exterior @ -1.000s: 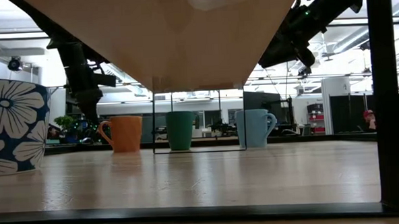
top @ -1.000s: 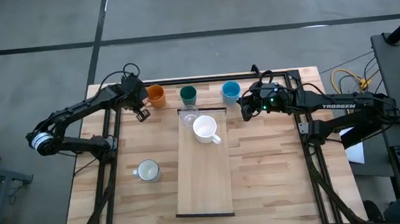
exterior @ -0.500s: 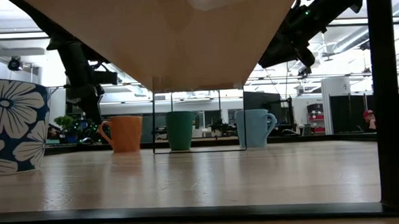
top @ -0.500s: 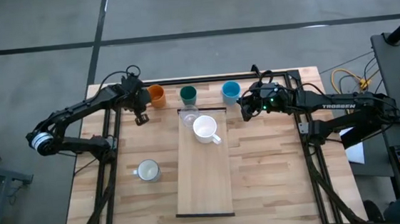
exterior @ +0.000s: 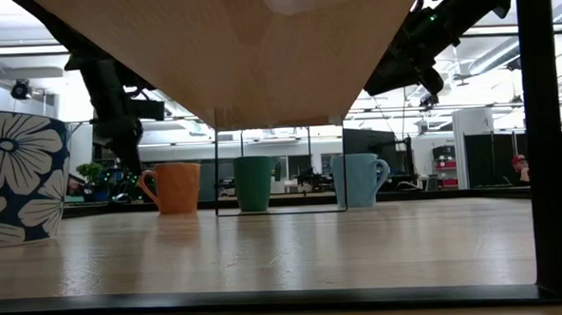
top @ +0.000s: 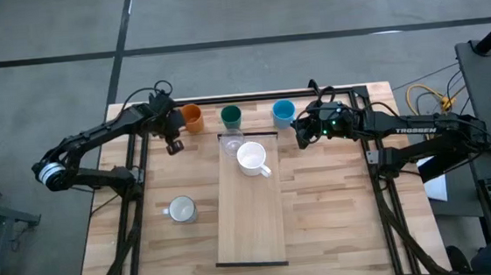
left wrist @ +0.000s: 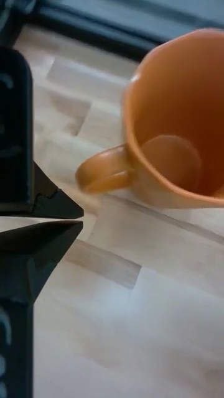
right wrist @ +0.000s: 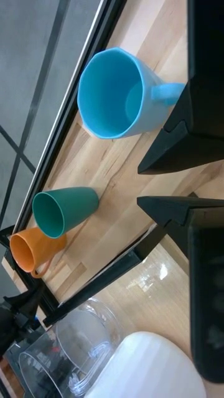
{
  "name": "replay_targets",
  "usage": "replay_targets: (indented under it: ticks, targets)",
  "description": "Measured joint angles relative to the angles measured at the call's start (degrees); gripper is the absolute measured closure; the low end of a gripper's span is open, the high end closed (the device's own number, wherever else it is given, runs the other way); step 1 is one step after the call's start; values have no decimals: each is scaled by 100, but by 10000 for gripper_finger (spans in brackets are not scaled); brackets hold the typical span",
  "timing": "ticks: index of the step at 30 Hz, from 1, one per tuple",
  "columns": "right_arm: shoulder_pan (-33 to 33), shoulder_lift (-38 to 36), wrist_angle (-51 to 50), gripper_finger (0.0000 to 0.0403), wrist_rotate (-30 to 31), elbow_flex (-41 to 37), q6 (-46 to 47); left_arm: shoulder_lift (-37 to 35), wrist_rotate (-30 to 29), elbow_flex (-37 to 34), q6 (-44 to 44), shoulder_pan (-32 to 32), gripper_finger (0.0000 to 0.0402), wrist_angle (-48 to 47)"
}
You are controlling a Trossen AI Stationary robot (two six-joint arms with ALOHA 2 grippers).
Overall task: Stack small to large cups/mugs on shelf
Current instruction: Put the orange mug on the shelf
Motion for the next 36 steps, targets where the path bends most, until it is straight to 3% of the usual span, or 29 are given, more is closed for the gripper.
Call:
replay_targets:
  ticks: [5,9,13,24,28,36]
  targets:
    - [0,0,-2,342,-89,0,-4,-193,342,11,-741,-17,398,-319]
    - [0,0,-3,342,-128,0,-14,-550,349,71,-910,-16,398,-984]
    - [2,0,-2,342,-128,0,-63,-897,211,153,-1306,0,394,-1064]
    - [2,0,0,342,-277,0,-81,-817,177,320,-1600,0,296,-1095]
    - [1,2,0,342,-275,0,-71,-776,-200,271,-1380,0,263,-1030]
    - [0,2,6,342,-276,0,-66,-542,-535,225,-1163,0,252,-460]
